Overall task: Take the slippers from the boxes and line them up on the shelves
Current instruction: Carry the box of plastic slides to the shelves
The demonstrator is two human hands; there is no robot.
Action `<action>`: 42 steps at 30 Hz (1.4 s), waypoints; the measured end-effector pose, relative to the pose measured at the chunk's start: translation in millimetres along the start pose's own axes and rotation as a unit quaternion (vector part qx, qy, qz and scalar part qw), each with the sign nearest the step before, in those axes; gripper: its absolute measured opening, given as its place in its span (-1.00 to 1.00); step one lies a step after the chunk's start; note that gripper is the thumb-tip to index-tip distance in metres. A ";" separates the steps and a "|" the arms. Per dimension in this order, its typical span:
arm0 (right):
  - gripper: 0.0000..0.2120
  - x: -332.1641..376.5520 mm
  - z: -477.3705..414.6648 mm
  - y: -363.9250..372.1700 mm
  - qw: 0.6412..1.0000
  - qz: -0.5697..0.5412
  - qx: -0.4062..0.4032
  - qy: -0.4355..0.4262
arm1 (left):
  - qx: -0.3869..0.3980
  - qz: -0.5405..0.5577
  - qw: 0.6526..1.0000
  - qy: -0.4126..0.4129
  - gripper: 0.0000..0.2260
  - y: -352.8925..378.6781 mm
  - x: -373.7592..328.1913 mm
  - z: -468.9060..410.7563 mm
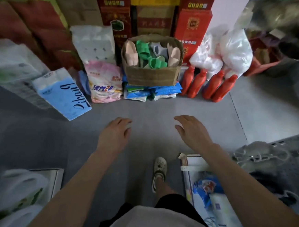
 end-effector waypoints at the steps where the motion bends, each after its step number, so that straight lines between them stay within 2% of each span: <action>1: -0.67 -11.1 -26.2 -6.7 1.000 0.000 0.002 -0.001 | -0.003 0.005 1.000 -0.011 -0.76 3.4 -0.8 -29.0; 10: -0.65 -86.7 -257.7 -46.4 0.999 -0.009 0.017 -0.029 | 0.013 0.020 0.997 -0.068 -0.72 44.3 13.7 -242.7; 14: -0.70 -112.2 -366.2 -46.0 0.999 0.001 0.019 -0.043 | 0.007 0.030 0.996 -0.082 -0.71 74.8 36.8 -331.0; 18: -0.74 -147.6 -467.1 -34.1 0.999 0.003 0.045 -0.018 | 0.068 0.042 0.991 -0.107 -0.66 118.0 72.6 -411.1; 20: -0.76 -160.6 -512.1 -29.6 0.999 -0.009 0.049 -0.005 | 0.091 0.035 0.988 -0.122 -0.64 133.3 89.7 -442.7; 24: -0.64 -184.6 -596.8 -12.3 0.998 -0.007 0.068 0.007 | 0.124 0.046 0.979 -0.156 -0.63 167.3 115.8 -494.0; 30: -0.60 -228.1 -720.0 27.8 0.995 0.016 0.100 -0.003 | 0.145 0.091 0.967 -0.189 -0.65 240.1 131.0 -539.5; 35: -0.51 -270.0 -825.0 76.0 0.987 0.053 0.154 -0.020 | 0.121 0.106 0.947 -0.277 -0.65 301.5 130.4 -561.4; 39: -0.41 -303.3 -901.2 117.8 0.979 0.078 0.183 -0.052 | 0.105 0.101 0.906 -0.397 -0.51 357.3 122.0 -564.1; 42: -0.37 -326.9 -945.3 149.4 0.967 0.132 0.208 -0.064 | 0.073 0.099 0.862 -0.492 -0.45 389.1 108.5 -557.8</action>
Point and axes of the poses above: each hand's wrist, its own z-axis away from the middle knuckle, its own y-axis out of the palm, x = y × z, the point moved 9 cm from there along -z, towards the middle knuckle, and after that the axes turned 11 degrees about -z, right-handed, at the moved point
